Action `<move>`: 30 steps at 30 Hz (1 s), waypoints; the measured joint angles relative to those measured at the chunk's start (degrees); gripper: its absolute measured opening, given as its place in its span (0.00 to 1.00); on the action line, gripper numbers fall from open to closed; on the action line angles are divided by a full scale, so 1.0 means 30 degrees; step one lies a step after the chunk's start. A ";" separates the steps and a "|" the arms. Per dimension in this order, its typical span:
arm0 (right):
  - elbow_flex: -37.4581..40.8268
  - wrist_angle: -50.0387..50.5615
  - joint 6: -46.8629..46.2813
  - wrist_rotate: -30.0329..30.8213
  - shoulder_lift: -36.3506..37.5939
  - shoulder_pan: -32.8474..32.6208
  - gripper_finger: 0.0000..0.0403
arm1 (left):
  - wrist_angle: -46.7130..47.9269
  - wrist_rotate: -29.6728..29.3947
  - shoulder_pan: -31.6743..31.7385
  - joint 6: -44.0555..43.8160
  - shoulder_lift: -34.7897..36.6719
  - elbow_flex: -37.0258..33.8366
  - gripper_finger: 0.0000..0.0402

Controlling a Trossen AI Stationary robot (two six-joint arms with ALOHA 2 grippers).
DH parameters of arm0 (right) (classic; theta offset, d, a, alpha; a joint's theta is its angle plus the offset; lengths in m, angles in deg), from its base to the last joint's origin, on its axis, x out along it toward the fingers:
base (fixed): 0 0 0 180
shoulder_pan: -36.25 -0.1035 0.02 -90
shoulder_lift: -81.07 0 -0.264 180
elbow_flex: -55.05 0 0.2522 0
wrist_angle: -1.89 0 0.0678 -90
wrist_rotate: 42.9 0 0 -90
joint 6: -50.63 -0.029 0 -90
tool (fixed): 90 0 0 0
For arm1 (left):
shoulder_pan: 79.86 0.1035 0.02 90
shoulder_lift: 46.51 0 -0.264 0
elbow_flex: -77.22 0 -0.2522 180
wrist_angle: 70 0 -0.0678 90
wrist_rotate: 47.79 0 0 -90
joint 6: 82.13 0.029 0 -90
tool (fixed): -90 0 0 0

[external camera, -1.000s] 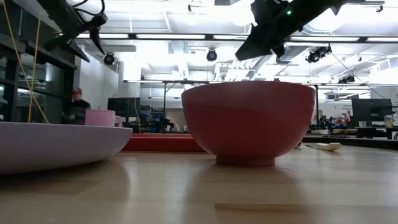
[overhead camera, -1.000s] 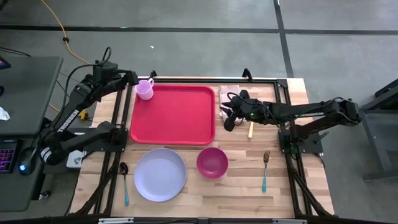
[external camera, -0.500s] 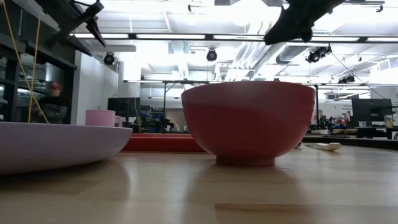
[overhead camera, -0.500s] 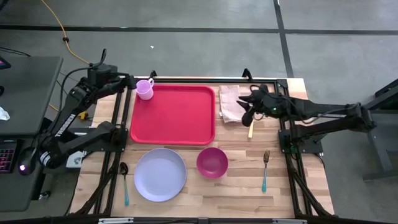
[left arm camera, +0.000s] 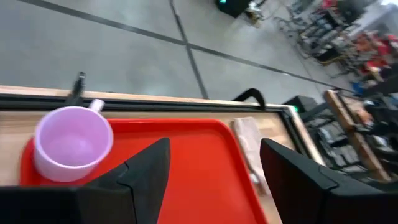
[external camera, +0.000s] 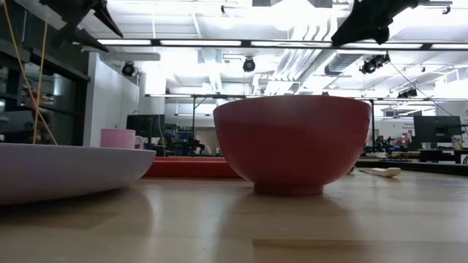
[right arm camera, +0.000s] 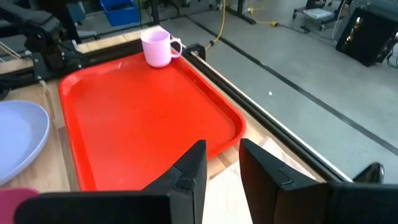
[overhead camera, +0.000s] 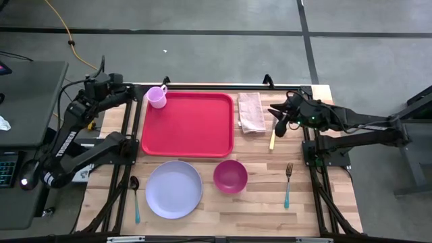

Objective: Set up tray
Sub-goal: Put the purple plate on the red serving tray to the bottom right of the pink mug

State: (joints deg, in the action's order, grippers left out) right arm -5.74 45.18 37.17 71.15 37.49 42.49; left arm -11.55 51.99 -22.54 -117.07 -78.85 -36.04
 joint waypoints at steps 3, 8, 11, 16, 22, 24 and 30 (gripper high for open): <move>0.0015 0.0643 -0.0333 0.0112 0.0385 0.0000 0.18 | -0.0150 0.0590 0.0000 -0.0049 0.0240 0.0000 0.69; 0.0015 0.0793 -0.0349 0.0438 0.0957 0.0000 0.18 | -0.0475 0.1276 0.0000 -0.0427 0.0359 0.0000 0.69; 0.0015 0.1218 -0.0454 0.0798 0.1281 0.0000 0.18 | -0.0439 0.1521 0.0000 -0.0434 0.0351 0.0000 0.69; 0.0591 0.0964 -0.0718 0.0853 0.1982 0.0000 0.18 | -0.0446 0.1714 0.0000 -0.0441 0.0351 0.0000 0.69; 0.5140 -0.3779 -0.2046 0.0282 0.4699 -0.0005 0.18 | -0.0673 0.2143 0.0000 -0.1109 0.0330 0.0000 0.69; 0.6235 -0.4670 -0.2639 -0.0176 0.5480 0.0000 0.18 | -0.1181 0.2287 0.0000 -0.1442 0.0328 0.0000 0.69; 0.7595 -0.5457 -0.3454 -0.0188 0.6702 -0.0007 0.18 | -0.3395 0.2894 -0.0139 -0.2111 0.0072 0.0000 0.69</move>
State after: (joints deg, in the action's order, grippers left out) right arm 17.05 28.81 26.80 70.59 57.60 42.47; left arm -21.73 60.67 -22.96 -123.41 -78.63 -36.04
